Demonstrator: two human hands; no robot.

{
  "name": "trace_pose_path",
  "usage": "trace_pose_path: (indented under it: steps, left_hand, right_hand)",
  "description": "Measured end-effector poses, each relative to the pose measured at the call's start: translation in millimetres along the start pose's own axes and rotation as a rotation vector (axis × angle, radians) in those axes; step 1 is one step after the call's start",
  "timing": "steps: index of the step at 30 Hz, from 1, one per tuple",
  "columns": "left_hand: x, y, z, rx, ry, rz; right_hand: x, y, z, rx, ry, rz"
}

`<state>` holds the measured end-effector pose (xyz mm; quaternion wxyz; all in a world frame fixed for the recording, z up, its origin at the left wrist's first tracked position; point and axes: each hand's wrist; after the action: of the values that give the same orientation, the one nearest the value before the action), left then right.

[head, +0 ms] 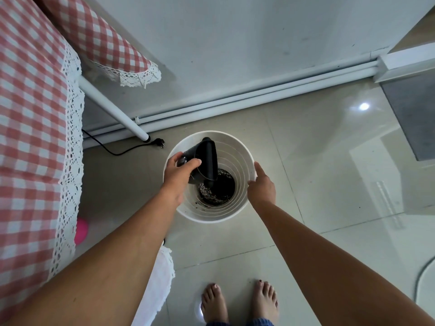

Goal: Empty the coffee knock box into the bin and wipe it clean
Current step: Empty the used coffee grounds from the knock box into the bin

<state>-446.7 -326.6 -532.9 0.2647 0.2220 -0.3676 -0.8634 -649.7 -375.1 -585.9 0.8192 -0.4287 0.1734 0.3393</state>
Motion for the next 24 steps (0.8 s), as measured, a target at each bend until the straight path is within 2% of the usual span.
trace_pose_path:
  steps: [6, 8, 10, 13, 18, 24]
  left_hand:
    - [-11, 7, 1, -0.205, -0.124, 0.197]
    - [-15, 10, 5, -0.244, -0.167, 0.23]
    - [-20, 16, 9, -0.258, -0.204, 0.255]
    - [-25, 32, 18, -0.281, -0.283, 0.298]
    - [-35, 76, 44, -0.272, -0.36, 0.227]
    - [-55, 150, 94, -0.21, -0.427, 0.125]
  right_hand:
    - [-3, -6, 3, 0.009, 0.011, 0.036]
    - [-7, -13, 7, -0.067, 0.106, 0.121]
    - [-16, -28, 11, -0.169, 0.155, 0.096]
    - [-34, -62, 17, -0.2, 0.034, -0.161]
    - [-71, -128, 37, -0.175, -0.238, -0.5]
    - [-126, -205, 82, -0.225, -0.42, -0.611]
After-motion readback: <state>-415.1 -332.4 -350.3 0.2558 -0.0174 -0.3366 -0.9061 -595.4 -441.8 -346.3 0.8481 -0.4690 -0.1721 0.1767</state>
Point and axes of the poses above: each hand's wrist, its own z-axis away from the middle knuckle, its own x-axis out of the palm, y = z × x, and after that the axes turned 1 degree about -y, right-handed
